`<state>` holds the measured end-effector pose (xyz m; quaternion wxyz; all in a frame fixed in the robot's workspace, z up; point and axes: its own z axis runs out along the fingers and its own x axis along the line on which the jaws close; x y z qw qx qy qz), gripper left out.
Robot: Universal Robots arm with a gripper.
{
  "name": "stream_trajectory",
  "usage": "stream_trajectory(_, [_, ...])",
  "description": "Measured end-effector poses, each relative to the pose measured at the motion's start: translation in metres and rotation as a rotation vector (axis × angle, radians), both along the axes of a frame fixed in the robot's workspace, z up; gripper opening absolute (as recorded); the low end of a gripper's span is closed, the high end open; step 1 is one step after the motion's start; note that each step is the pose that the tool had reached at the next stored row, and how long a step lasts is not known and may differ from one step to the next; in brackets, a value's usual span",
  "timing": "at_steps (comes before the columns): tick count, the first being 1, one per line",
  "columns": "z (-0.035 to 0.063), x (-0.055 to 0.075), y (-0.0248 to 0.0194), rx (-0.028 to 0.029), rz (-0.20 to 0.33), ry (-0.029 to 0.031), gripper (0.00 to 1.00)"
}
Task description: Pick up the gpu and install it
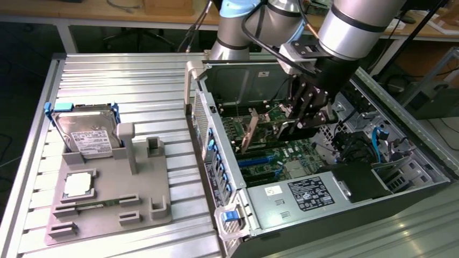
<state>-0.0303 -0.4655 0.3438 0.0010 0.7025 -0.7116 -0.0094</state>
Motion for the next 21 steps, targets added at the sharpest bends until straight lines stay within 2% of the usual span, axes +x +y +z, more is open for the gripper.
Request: stream_trajectory(21, [-0.0057,0.0,0.0,0.0,0.0,0.0,0.27])
